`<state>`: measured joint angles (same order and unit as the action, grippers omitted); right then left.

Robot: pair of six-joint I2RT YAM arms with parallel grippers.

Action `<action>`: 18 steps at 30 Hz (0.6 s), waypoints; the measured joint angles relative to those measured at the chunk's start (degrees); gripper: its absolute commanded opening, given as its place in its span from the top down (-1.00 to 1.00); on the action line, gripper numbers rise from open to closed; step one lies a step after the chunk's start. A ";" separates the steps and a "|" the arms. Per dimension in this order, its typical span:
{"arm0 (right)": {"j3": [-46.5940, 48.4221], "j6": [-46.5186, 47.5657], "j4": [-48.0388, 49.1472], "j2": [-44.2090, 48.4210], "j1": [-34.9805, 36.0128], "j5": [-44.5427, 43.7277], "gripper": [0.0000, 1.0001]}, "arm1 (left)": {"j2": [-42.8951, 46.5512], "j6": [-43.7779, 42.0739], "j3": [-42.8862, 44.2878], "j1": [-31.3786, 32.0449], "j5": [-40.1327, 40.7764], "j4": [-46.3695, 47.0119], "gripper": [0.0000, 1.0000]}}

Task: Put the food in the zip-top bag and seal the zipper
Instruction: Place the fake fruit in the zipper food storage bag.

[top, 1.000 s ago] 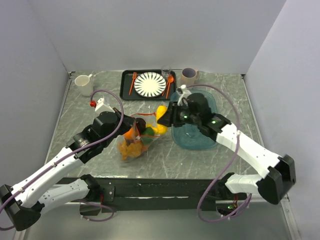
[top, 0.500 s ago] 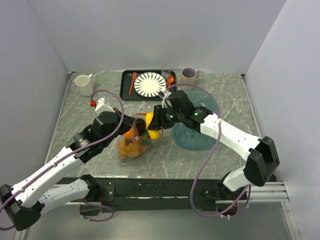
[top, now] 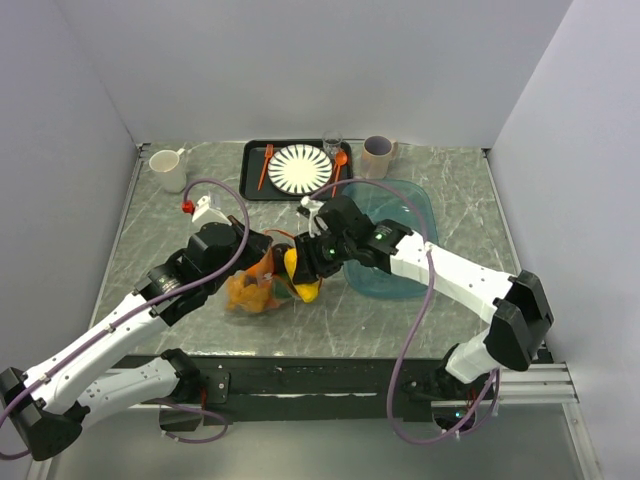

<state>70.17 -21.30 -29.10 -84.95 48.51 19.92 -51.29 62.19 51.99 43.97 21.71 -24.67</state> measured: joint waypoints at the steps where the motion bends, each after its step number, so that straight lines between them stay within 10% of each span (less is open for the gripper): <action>1: 0.98 0.26 -0.94 -0.55 0.00 -0.17 0.81 | -0.02 0.00 0.00 0.02 -0.22 0.02 0.98; 18: 13.14 1.20 -1.84 -11.85 1.14 -0.98 0.57 | -1.84 -2.47 0.63 -0.35 -4.00 0.98 0.99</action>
<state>83.31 -20.10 -30.94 -96.79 49.65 18.94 -53.12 59.72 52.62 43.62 17.72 -23.68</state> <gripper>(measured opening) 0.504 0.015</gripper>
